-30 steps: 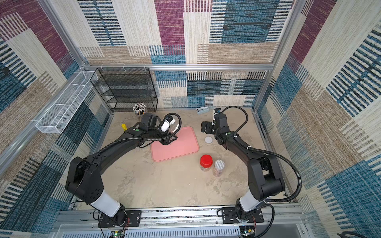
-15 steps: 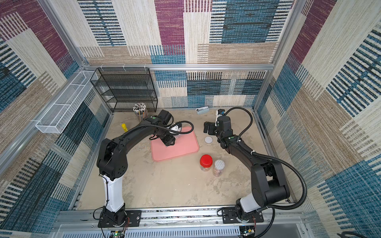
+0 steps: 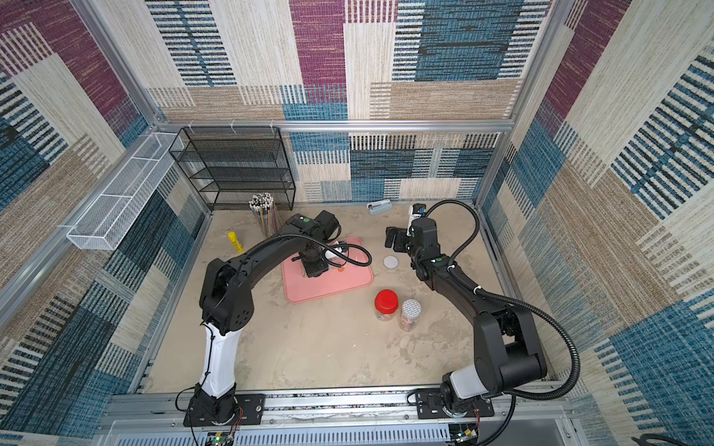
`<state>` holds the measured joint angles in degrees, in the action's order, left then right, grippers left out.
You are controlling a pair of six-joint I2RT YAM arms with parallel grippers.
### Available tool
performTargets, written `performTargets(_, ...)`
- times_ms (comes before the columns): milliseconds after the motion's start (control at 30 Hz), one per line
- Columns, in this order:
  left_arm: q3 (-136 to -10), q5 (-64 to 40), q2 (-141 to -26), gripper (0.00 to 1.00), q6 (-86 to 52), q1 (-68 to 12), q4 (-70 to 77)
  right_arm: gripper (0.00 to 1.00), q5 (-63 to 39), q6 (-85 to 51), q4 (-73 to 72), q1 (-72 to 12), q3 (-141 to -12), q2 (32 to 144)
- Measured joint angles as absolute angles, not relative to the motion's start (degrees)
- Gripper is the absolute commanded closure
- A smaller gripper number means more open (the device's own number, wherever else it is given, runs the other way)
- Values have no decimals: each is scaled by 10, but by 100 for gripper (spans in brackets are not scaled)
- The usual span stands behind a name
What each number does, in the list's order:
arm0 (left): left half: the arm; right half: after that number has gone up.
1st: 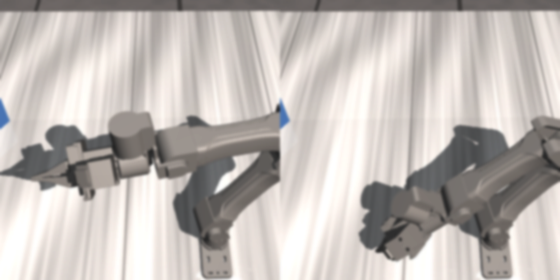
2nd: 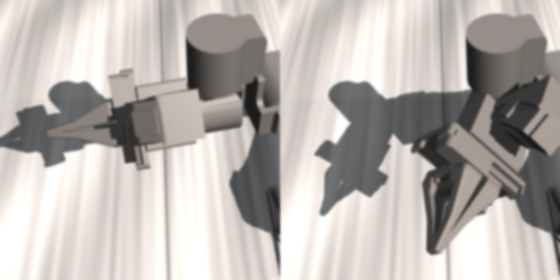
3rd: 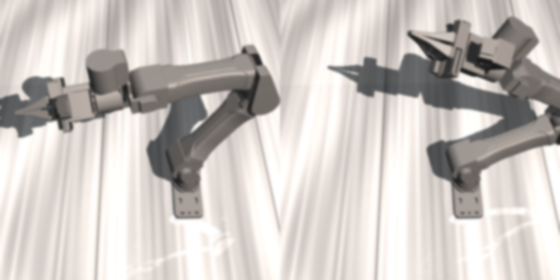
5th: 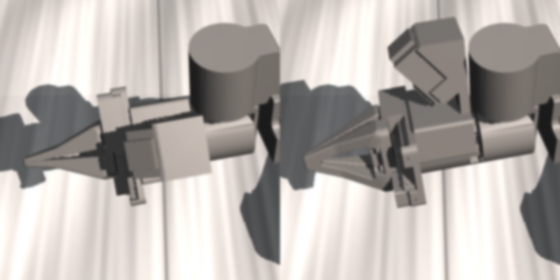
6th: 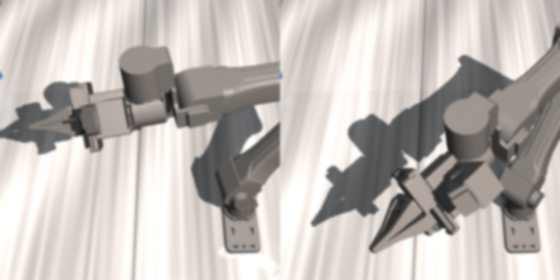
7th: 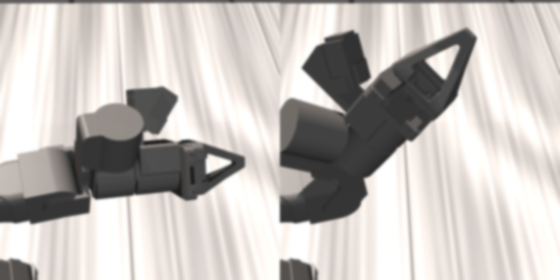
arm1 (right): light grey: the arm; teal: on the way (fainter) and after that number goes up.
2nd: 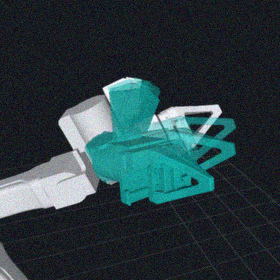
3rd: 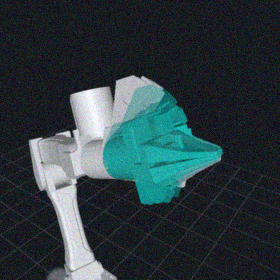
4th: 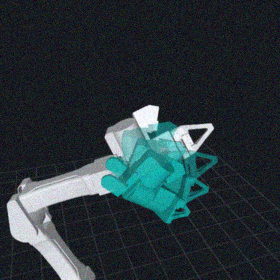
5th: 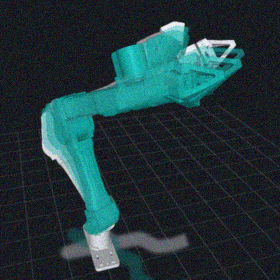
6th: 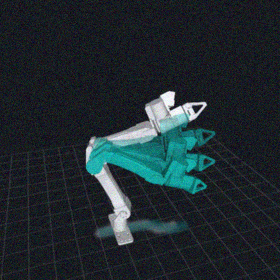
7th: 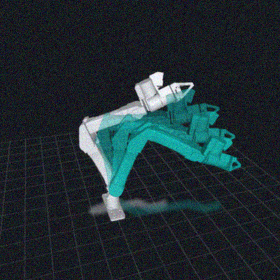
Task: Pour the candies out of the jar
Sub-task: 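Pour the candies out of the jar onto the tray.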
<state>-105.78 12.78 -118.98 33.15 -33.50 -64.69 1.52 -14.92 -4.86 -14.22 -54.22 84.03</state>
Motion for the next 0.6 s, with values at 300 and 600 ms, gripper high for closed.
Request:
performTargets(300,-960,193,-1116,100,380,-333,-591,0,5,-149,-49,-142,-542,841)
performTargets(600,-784,290,-1022,100,525,-333,-468,0,4,-149,-48,-142,-542,832)
